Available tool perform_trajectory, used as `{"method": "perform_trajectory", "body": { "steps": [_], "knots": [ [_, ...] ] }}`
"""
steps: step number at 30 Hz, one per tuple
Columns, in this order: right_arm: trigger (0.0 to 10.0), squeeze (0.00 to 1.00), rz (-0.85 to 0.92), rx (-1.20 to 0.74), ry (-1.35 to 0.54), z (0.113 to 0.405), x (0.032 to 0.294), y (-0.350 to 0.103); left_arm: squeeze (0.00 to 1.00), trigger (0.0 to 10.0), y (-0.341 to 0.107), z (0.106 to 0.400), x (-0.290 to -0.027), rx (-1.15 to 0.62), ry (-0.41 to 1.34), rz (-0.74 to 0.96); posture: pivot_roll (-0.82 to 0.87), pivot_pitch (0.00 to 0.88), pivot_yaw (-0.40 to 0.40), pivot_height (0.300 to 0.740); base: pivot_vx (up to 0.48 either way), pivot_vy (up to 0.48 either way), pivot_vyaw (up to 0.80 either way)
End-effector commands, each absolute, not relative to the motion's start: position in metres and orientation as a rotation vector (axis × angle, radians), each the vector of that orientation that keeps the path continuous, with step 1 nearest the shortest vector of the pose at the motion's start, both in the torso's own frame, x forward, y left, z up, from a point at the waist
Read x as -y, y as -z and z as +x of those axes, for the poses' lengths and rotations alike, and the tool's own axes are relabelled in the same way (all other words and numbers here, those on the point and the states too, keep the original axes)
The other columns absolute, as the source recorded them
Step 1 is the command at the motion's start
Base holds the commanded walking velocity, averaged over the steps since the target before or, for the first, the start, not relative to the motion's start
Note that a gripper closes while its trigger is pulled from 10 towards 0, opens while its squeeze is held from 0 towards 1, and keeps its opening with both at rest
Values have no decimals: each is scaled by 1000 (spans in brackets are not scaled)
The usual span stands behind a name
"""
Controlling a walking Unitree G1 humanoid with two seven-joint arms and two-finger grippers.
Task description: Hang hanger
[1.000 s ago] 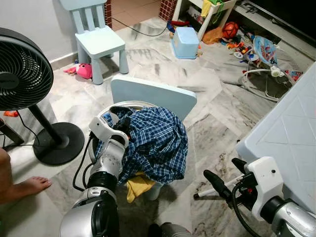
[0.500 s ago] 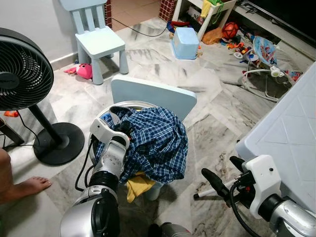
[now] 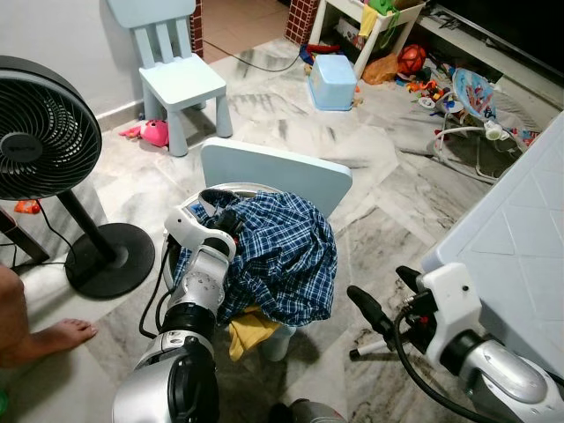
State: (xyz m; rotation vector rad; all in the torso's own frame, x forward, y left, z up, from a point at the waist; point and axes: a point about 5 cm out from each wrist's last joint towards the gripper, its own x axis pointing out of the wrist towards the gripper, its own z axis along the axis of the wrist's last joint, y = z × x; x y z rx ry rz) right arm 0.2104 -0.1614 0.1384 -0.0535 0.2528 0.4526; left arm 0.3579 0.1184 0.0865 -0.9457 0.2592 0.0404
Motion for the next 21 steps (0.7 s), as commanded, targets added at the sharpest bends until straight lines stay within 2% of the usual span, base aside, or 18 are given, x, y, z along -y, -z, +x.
{"method": "perform_trajectory", "body": {
  "steps": [1, 2, 6, 8, 13, 17, 18, 21],
  "knots": [
    [10000, 0, -59, -251, -440, 212, 162, -135, 0, 0, -86, 354, -116, -263, -5, -886, -242, 106, -115, 740, 0, 0, 0],
    [10000, 0, -48, -235, -442, 221, 156, -133, 0, 0, -89, 351, -119, -248, 30, -795, -201, 78, -93, 740, 0, 0, 0],
    [10000, 0, -25, -204, -446, 233, 147, -129, 0, 0, -93, 336, -121, -235, 127, -605, -146, 42, -68, 740, 0, 0, 0],
    [10000, 0, -11, -178, -447, 243, 141, -127, 0, 0, -93, 319, -124, -229, 195, -446, -115, 16, -49, 740, 0, 0, 0],
    [10000, 0, 3, -159, -446, 253, 133, -123, 0, 0, -86, 297, -132, -272, 231, -310, -77, 0, -21, 740, 0, 0, 0],
    [10000, 0, 4, -145, -450, 259, 128, -120, 0, 0, -81, 276, -143, -304, 229, -111, -64, 0, -1, 740, 0, 0, 0],
    [10000, 0, 1, -140, -447, 261, 128, -119, 0, 431, -80, 270, -147, -302, 220, -65, -65, 0, 2, 740, 0, 0, 0],
    [10000, 0, -3, -135, -443, 263, 128, -118, 0, 784, -77, 264, -149, -319, 187, -72, -69, 0, 2, 740, 0, 0, 0]
  ]
}}
